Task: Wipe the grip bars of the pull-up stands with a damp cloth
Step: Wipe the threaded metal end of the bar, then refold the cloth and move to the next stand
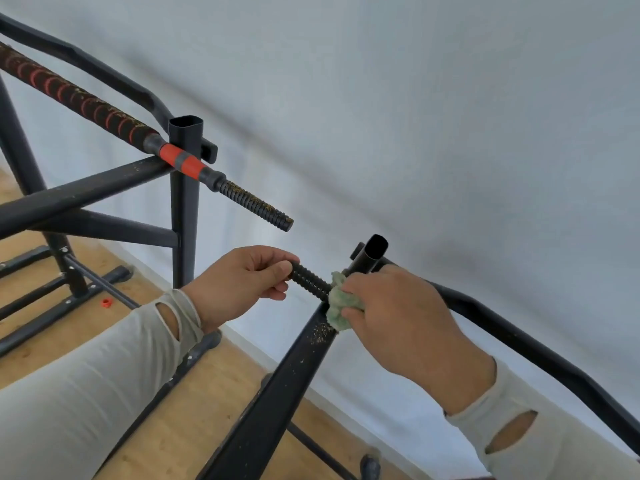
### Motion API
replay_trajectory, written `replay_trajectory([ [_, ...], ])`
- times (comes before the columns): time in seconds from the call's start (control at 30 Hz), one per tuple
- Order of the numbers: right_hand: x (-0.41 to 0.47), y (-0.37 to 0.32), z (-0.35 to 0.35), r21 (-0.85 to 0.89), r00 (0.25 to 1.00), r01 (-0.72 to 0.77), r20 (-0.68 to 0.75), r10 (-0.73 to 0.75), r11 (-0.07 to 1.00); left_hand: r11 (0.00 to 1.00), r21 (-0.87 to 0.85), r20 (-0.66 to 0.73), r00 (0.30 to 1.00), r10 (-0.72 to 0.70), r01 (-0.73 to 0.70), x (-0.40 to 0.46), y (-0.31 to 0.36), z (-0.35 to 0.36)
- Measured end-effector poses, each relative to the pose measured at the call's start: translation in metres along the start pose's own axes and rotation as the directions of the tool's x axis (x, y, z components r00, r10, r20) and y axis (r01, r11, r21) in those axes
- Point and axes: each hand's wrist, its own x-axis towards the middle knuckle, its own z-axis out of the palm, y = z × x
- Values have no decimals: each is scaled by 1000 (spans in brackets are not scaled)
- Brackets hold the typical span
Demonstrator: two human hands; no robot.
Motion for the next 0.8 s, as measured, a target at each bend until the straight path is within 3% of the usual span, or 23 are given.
replay_trajectory([
  [0.07, -10, 2, -3, -108, 999, -33, -47, 28, 994, 1000, 7, -5, 1000, -2, 2, -1, 2, 1],
  [0.17, -19, 6, -5, -122, 989, -105, -113, 91, 987, 999, 37, -38, 999, -3, 5, -5, 7, 6],
  [0.27, -30, 13, -10, 173, 953, -153, -236, 192, 973, 996, 88, -102, 995, -12, 21, -14, 15, 9],
  [0.4, -46, 15, -22, 553, 897, -65, -332, 292, 830, 978, 209, -230, 972, 53, -4, -43, 38, 4],
  [0.5, -56, 7, -32, 844, 904, 52, -267, 334, 534, 966, 254, -302, 945, 123, -45, -79, 66, 2],
  [0.57, -62, -7, -37, 977, 941, 71, -133, 312, 202, 960, 269, -319, 933, 168, -81, -108, 87, 6],
  [0.63, -67, -26, -42, 994, 971, 62, -39, 236, -89, 951, 290, -316, 926, 204, -111, -136, 105, 11],
  [0.73, -78, -58, -46, 969, 996, 32, -11, 86, -247, 964, 247, -224, 962, 155, -98, -177, 123, 16],
  [0.8, -90, -81, -51, 958, 999, 10, -19, -28, -288, 990, 96, -182, 976, 118, -102, -202, 129, 18],
])
